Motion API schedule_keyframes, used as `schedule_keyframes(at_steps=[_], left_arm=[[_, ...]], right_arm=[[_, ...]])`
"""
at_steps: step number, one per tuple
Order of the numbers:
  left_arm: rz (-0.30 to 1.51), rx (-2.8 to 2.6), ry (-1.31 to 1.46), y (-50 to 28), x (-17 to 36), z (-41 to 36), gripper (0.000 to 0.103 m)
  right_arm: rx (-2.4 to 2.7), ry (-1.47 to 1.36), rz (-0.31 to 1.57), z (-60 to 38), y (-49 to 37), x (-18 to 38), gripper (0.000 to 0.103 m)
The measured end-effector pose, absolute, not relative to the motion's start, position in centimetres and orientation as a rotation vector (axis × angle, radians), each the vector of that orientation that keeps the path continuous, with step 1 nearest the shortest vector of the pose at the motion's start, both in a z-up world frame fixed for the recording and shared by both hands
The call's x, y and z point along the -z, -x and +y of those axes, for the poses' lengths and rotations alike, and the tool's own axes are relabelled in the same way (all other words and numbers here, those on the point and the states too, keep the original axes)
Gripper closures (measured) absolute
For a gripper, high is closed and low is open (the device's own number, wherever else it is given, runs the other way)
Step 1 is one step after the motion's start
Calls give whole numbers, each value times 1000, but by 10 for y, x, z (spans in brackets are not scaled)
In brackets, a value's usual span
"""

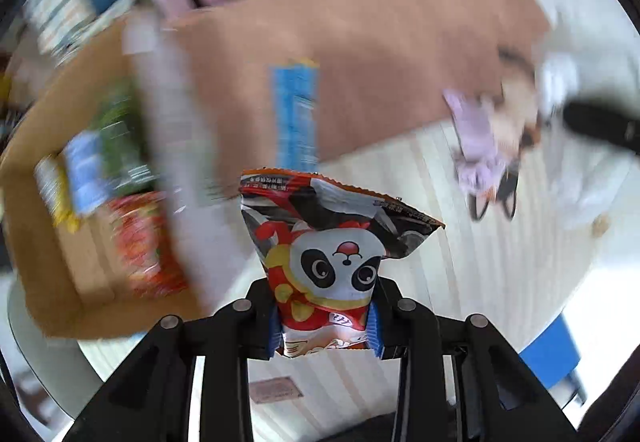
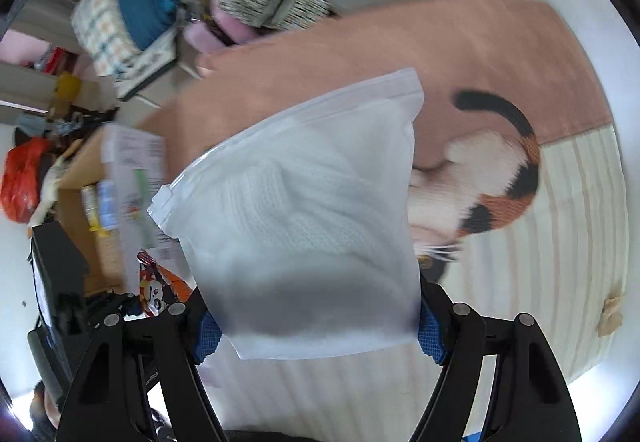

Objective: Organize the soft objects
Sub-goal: 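Carry both bags into the box and open both grippers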

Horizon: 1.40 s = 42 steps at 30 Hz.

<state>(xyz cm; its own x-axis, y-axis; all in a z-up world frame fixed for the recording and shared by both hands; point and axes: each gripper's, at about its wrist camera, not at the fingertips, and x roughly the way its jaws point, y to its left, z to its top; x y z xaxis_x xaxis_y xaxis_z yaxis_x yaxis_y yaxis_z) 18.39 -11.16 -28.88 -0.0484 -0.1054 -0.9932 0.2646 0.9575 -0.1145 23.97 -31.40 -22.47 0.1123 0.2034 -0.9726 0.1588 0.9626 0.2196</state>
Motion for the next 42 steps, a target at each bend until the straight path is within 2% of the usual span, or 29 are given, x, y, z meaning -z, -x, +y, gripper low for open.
schedule_keyframes(at_steps=[4, 7, 12, 17, 26, 28, 29, 31, 34, 42], left_arm=[[1520, 187, 15, -196, 238, -25, 73], [1508, 81, 62, -212, 225, 47, 73], [1589, -53, 139, -245, 250, 143, 73], [1694, -76, 168, -267, 285, 187, 73], [1834, -52, 138, -285, 335, 200, 72], [1856, -49, 133, -287, 343, 202, 70], [1871, -41, 153, -286, 346, 203, 68], [1875, -36, 180, -286, 347, 206, 55], [1842, -42, 170, -286, 340, 209, 38], [1742, -49, 143, -270, 302, 212, 38]], right_arm=[[-138, -274, 1418, -239, -239, 190, 24], [-228, -258, 1418, -163, -241, 186, 24], [-327, -269, 1495, -47, -253, 223, 24], [-336, -276, 1597, 33, -265, 276, 24], [-271, -287, 1697, 80, -273, 340, 24], [-278, -284, 1713, 85, -277, 351, 20], [-281, -275, 1723, 89, -278, 355, 18], [-296, -268, 1731, 95, -280, 360, 13], [-289, -250, 1734, 100, -282, 360, 13], [-225, -109, 1681, 95, -276, 336, 11]])
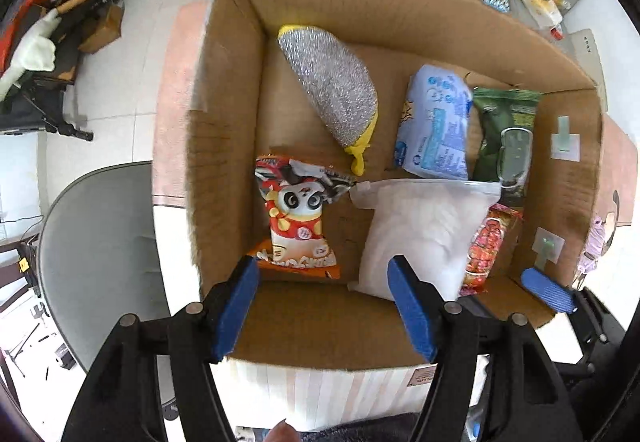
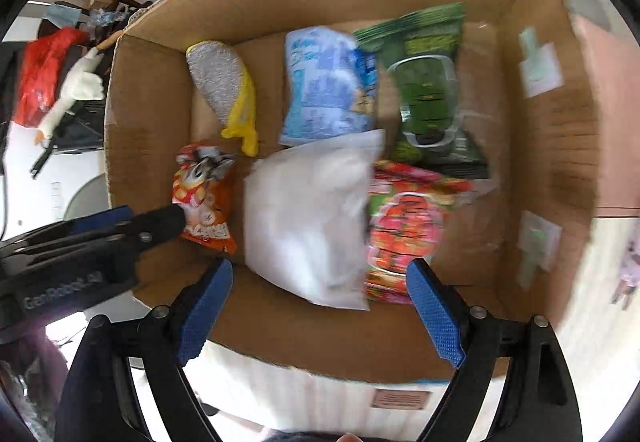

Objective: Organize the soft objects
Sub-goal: 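Carry both bags into the box and open both grippers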

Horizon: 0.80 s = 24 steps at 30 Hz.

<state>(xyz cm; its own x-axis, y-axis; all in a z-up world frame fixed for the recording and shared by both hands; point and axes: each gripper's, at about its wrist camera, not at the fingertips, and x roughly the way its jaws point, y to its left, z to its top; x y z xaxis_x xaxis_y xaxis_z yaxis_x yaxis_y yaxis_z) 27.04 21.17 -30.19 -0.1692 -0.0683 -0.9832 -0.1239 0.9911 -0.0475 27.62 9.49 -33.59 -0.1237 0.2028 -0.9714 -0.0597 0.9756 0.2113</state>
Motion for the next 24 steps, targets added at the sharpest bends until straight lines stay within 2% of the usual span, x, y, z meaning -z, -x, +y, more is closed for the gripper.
schedule_keyframes(at_steps=[2, 10, 12, 20, 22, 24], left_arm=[[1706, -55, 140, -263, 287, 211, 38], [1563, -73, 139, -220, 245, 193, 38], [1530, -70, 140, -209, 232, 190, 38], [1402, -79, 97, -169, 184, 175, 37], [1362, -79, 85, -162, 171, 171, 12], [1325, -89, 87, -155, 159, 170, 9]], right_arm=[[-203, -73, 1650, 89, -273, 326, 6], [-176, -3, 1543, 53, -249, 281, 6], [-174, 7, 1512, 49, -238, 267, 0], [-156, 72, 1371, 32, -193, 199, 0], [-159, 74, 1342, 29, -182, 183, 0], [-157, 72, 1320, 25, -173, 170, 0]])
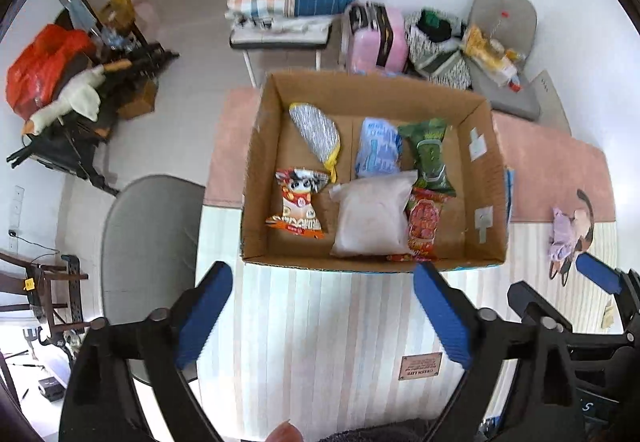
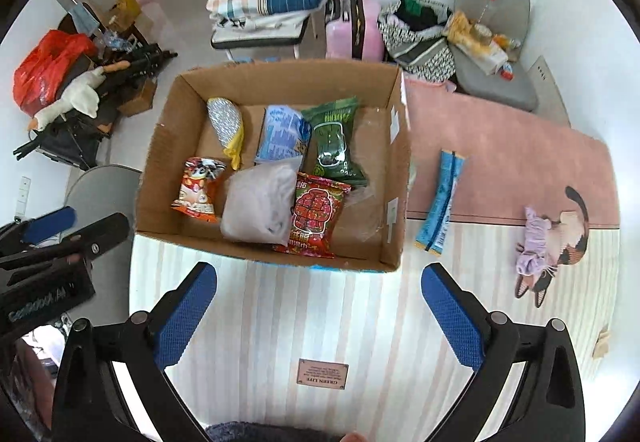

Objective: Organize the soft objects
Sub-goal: 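Carry both bags into the box and open both grippers, then grasp the lilac towel with the left gripper while the right grasps the blue stick packs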

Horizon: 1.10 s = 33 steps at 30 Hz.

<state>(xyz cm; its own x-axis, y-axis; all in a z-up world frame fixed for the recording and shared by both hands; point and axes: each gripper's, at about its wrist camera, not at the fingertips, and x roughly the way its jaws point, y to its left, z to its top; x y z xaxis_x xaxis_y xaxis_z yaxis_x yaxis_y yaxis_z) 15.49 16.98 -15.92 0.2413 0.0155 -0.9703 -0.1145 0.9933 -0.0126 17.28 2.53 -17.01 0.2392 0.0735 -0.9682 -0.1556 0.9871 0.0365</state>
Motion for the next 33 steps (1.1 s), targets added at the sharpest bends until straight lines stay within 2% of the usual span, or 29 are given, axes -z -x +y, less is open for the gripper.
schedule_keyframes(at_steps=[3, 10, 18, 26, 33], left_arm=[[1283, -95, 101, -145, 144, 169, 1], [1224, -129, 100, -127, 121, 165, 1], [1200, -123, 67, -129, 107, 138, 1], [1237, 6, -67, -178, 130, 33, 1], [1349, 174, -196, -246, 184, -78, 1]], right_arm=[[-148, 79, 1275, 21, -160, 152, 0], [-154, 76, 1220, 9, -141, 122, 0], [-182, -11, 1214, -22, -141, 117, 0], [-29, -135, 1284, -137, -158, 139, 0], [192, -207, 1356, -269, -179, 182, 0]])
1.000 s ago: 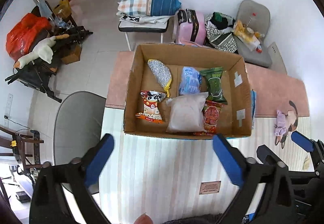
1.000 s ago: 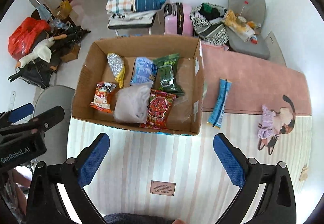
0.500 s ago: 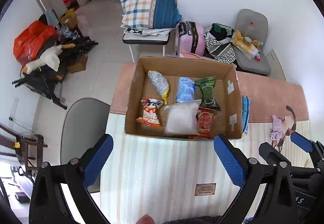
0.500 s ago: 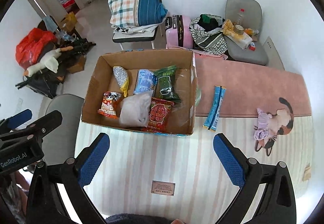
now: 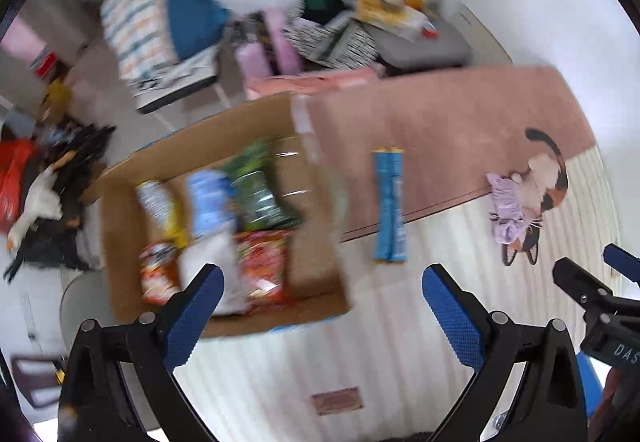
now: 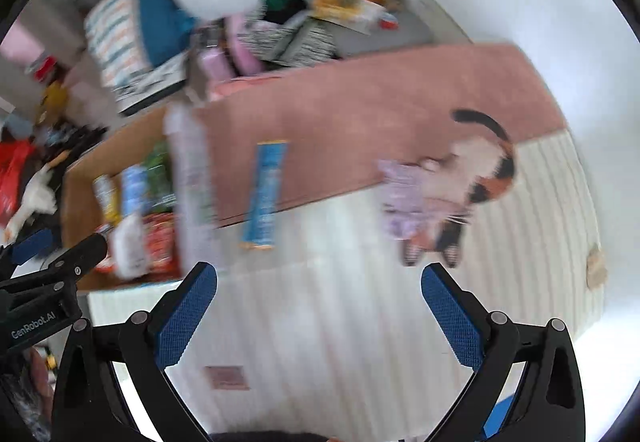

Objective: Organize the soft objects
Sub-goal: 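Grasp the lilac towel with the left gripper while the right grasps the blue stick packs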

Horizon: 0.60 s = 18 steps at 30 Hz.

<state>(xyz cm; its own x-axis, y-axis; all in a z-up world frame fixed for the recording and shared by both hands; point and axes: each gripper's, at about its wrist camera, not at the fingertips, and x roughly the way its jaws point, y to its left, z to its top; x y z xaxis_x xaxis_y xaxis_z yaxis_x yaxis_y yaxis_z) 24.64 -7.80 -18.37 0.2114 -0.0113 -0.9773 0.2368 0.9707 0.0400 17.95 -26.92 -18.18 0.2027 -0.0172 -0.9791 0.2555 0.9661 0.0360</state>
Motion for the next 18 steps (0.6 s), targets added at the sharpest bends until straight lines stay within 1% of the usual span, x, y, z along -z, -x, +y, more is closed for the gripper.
schedule_keyframes(at_steps=[4, 9, 12, 16, 18], left_arm=[[1434, 221, -239, -285, 224, -124, 1], [1521, 244, -280, -320, 270, -163, 2], [1572, 259, -305, -333, 297, -182, 9], [1642, 272, -359, -347, 335, -203, 15], [1678, 267, -385, -351, 354, -210, 15]], right_arm=[[277, -259, 1421, -331, -195, 219, 0], [318, -340, 1488, -386, -220, 265, 0], [330, -388, 1522, -406, -234, 292, 0], [333, -413, 1557, -413, -245, 314, 0], [332, -418, 1570, -415, -250, 323, 0]])
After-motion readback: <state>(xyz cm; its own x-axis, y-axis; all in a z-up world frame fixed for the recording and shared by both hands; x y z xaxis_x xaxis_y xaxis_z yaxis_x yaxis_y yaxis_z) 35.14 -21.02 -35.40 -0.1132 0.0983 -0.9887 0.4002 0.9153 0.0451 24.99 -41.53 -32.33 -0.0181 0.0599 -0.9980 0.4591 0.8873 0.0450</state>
